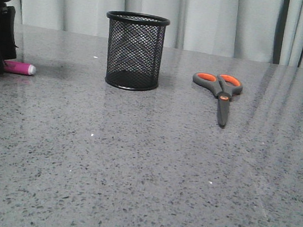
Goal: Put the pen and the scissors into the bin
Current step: 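Lower the left gripper onto the pink highlighter and grasp it, then lift the highlighter with the left gripper and carry it over the mesh cup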
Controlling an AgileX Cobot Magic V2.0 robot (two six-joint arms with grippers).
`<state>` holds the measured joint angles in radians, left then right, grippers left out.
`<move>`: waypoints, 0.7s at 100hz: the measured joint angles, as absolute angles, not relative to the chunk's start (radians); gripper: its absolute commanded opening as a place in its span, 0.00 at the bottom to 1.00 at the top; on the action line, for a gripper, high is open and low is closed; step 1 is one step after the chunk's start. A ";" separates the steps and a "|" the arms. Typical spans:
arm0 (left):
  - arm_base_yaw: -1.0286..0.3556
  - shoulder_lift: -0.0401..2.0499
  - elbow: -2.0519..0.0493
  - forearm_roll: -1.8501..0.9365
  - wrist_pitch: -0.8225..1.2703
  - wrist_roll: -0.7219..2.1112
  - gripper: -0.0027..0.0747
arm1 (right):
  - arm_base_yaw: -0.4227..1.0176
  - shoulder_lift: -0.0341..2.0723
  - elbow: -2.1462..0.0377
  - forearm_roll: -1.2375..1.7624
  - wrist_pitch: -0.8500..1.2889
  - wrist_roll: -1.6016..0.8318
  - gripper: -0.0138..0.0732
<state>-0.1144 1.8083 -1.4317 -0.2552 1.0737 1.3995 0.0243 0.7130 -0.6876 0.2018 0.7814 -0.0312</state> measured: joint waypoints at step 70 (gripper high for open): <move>-0.114 1.838 -1.524 -0.298 1.176 1.405 0.02 | 0.024 0.713 -0.688 0.202 0.787 -0.035 0.47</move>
